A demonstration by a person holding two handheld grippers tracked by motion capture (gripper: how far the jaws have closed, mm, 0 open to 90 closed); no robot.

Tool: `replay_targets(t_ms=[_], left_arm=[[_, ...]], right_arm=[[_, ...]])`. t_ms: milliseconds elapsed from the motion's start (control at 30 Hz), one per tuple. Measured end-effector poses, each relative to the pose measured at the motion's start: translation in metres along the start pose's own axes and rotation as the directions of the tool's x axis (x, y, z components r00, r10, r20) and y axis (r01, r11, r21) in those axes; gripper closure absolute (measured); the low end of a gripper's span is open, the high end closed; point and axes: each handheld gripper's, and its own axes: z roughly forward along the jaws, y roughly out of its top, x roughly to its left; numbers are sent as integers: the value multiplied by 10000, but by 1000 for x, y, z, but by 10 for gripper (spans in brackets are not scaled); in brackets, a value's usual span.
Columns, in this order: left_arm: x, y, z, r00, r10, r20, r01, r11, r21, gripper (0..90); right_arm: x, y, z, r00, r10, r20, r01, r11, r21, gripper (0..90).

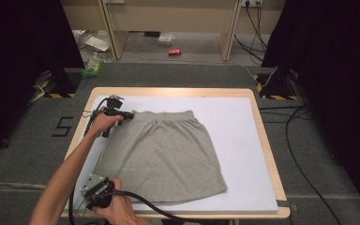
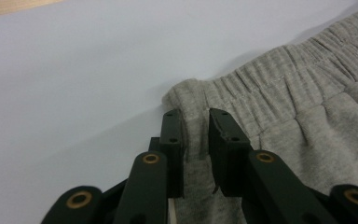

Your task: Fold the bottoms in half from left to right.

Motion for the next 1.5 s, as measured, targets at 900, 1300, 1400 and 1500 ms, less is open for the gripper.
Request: replay_targets(t_ms=[900, 1300, 1400, 1500], left_arm=[[-16, 13, -8, 9976, 402, -565, -393, 9991, 180, 840], [-44, 47, -35, 9989, 51, -464, -53, 10000, -24, 838], [-53, 56, -38, 9991, -8, -414, 3, 9999, -113, 838], [-62, 63, -38, 9991, -25, -418, 22, 10000, -59, 838]], right_arm=[[-22, -7, -40, 9999, -127, -59, 119, 9932, -1161, 864], [-40, -8, -109, 9996, 188, 212, -136, 9747, -2231, 864], [-47, -14, -131, 9987, 355, 355, -252, 9663, -2562, 864], [-52, -19, -147, 9975, 462, 543, -298, 9622, -2705, 865]])
